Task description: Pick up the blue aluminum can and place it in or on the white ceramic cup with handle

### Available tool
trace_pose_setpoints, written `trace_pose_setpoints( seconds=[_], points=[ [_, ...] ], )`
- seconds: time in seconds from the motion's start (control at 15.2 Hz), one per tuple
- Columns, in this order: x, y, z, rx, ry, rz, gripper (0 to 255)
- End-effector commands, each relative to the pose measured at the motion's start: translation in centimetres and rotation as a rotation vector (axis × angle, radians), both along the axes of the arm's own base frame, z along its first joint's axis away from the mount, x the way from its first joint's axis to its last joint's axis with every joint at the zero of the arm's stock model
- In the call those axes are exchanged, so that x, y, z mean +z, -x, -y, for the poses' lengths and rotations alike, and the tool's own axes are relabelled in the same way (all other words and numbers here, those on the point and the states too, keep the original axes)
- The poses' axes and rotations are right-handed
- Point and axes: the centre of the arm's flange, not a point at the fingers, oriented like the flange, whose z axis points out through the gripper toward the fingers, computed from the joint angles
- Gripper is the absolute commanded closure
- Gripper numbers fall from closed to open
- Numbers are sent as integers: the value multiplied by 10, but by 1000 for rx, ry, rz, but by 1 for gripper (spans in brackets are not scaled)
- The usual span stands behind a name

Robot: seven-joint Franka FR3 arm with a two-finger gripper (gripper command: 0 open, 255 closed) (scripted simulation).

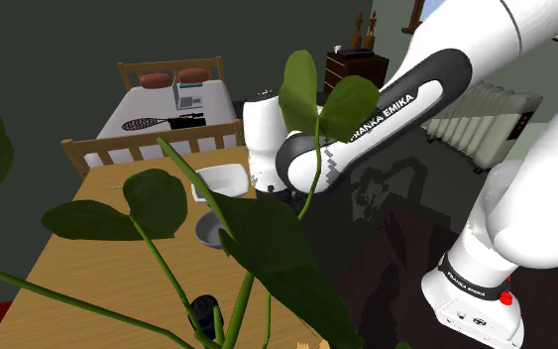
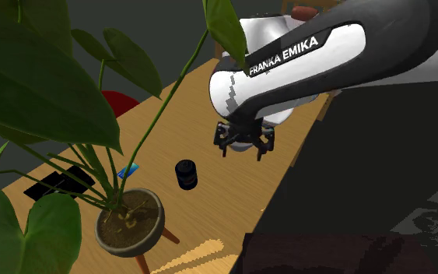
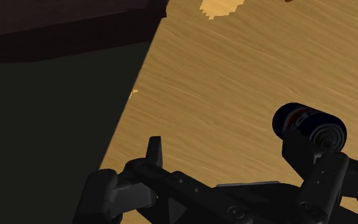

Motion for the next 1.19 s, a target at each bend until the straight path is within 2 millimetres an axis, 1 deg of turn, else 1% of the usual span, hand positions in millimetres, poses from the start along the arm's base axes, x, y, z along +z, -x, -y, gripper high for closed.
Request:
trace_pose_setpoints(
  seconds=[0.0, 1.12],
  points=[
    [-18, -10, -23, -5, -1, -3, 0],
    [-161, -75, -186, -37, 7, -28, 0]
  ],
)
